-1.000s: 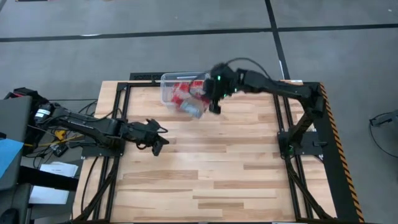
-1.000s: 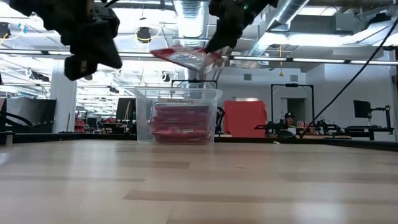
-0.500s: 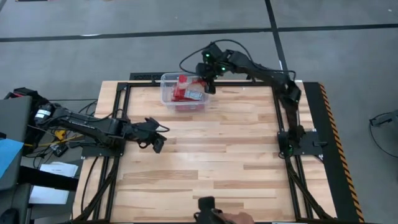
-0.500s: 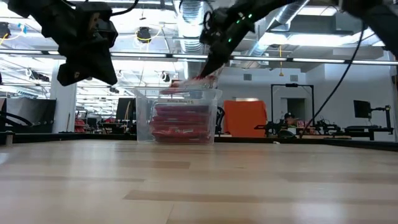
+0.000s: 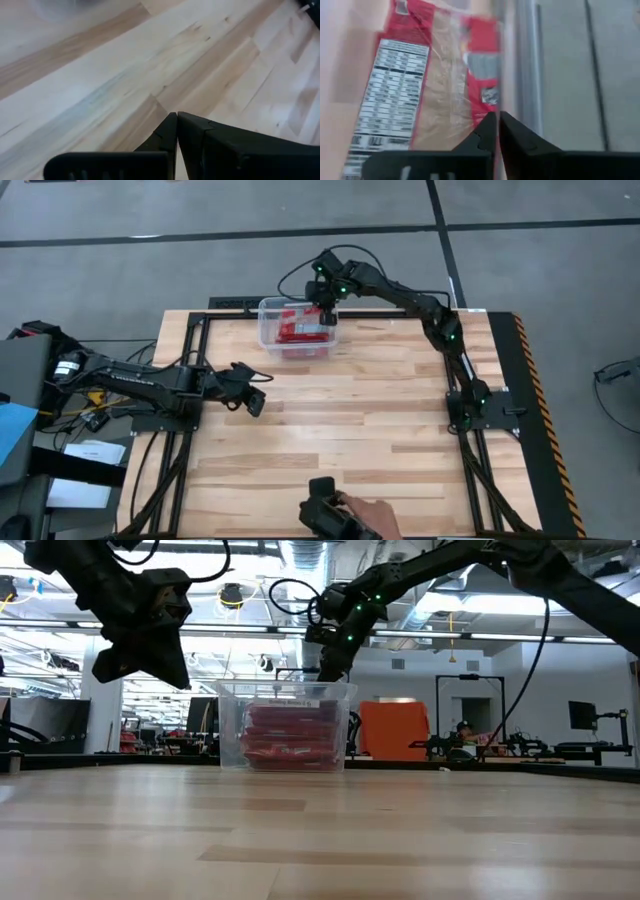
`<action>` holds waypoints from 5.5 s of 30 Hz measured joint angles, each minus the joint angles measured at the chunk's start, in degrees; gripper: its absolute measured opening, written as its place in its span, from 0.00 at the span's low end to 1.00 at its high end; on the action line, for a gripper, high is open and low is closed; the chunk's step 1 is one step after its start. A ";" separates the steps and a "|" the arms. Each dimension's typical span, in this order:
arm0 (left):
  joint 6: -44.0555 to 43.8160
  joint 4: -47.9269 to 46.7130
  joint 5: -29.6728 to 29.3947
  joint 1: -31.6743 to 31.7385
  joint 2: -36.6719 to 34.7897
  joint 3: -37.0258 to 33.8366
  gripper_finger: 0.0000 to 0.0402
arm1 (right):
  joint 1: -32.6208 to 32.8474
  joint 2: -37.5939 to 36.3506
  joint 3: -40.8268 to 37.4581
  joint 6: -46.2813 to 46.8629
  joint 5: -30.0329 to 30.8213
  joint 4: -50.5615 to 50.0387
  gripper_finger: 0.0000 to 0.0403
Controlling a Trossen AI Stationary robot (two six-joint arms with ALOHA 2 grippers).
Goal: Sort popcorn bags into baskets
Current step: Put the red popcorn bag into the transparent bin, then return to Home Position
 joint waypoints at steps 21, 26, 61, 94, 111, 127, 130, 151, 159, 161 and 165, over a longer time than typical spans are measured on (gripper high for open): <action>22.02 0.54 0.95 9.23 -12.46 9.66 0.00 | 0.40 -28.72 0.08 14.50 -5.59 -8.31 0.53; 37.66 -1.13 1.57 9.06 -18.26 16.34 0.00 | 0.61 -41.00 0.09 13.59 -6.07 -23.47 0.54; 15.67 32.73 18.88 12.30 -34.41 -20.68 0.00 | 0.92 -121.20 -102.58 63.19 -31.36 49.65 0.50; 21.98 33.14 33.17 25.49 -37.30 -31.23 0.00 | 19.32 -123.07 -124.22 51.64 -2.69 58.96 0.49; 16.52 20.94 20.81 23.84 -38.73 -30.81 0.00 | 19.33 -122.55 -124.05 51.51 -2.59 48.41 0.46; 16.95 22.95 10.52 10.17 -53.07 -30.40 0.00 | 19.33 -122.22 -124.07 51.52 -2.81 48.16 0.47; 16.97 19.81 10.95 9.71 -52.90 -30.40 0.00 | 19.33 -122.32 -124.07 51.52 -2.82 48.18 0.48; 16.95 19.61 11.37 9.74 -52.24 -30.34 0.00 | 19.33 -122.25 -124.11 51.55 -2.83 48.14 0.44; 16.97 19.59 11.37 9.74 -52.24 -30.32 0.00 | 19.33 -122.25 -124.14 51.55 -2.85 48.14 0.46; 16.96 19.57 11.37 9.74 -52.24 -30.32 0.00 | 19.33 -122.25 -124.14 51.53 -2.85 48.14 0.47; 16.96 19.57 11.37 9.74 -52.24 -30.32 0.00 | 19.33 -122.25 -124.14 51.56 -2.85 48.14 0.48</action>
